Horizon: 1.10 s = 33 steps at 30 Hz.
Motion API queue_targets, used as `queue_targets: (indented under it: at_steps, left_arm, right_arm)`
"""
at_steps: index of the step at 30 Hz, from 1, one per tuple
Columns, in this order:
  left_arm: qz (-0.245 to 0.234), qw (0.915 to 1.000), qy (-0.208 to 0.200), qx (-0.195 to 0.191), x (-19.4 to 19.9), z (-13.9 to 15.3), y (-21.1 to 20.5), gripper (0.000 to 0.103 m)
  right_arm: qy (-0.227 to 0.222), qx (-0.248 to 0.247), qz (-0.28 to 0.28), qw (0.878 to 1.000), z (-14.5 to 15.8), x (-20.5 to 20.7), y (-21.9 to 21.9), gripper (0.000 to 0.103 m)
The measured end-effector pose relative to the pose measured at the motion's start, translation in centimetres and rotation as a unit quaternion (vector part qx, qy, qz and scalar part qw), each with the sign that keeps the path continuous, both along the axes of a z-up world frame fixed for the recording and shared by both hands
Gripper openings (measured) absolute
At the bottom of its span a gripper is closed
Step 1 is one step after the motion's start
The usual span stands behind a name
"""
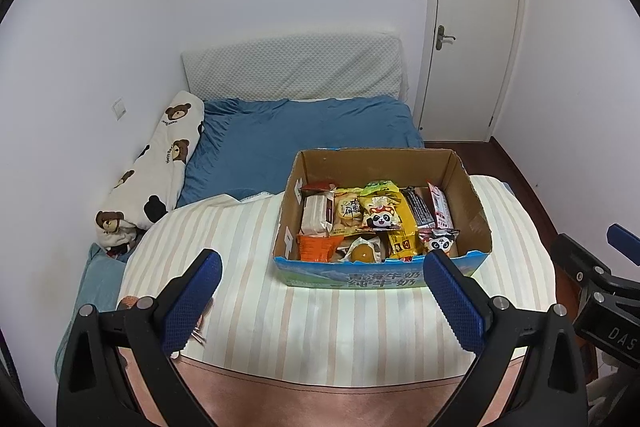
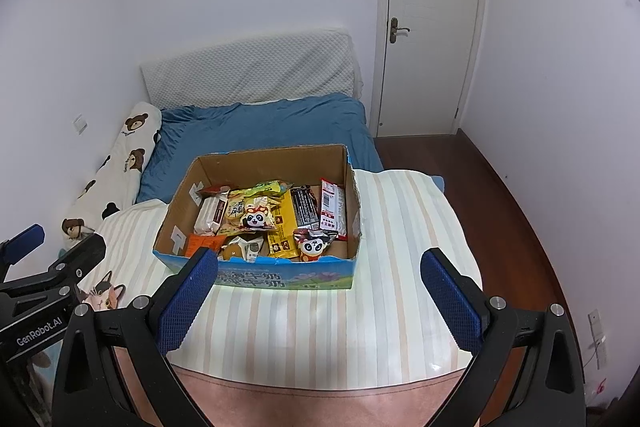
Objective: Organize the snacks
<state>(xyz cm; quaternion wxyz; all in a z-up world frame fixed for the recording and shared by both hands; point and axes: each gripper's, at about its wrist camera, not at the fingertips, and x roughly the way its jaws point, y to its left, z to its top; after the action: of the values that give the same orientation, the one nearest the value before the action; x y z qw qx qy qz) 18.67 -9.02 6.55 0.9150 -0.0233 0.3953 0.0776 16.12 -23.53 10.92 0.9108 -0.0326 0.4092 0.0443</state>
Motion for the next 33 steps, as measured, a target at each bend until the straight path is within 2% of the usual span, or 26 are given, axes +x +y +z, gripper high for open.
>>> queue_targets:
  at_steps: [33]
  left_arm:
    - [-0.002,1.0000,-0.008,0.000,-0.61,0.66,-0.98,0.103]
  right_arm:
    - [0.005,0.003,0.013,1.000,0.50,0.10,-0.60,0.103]
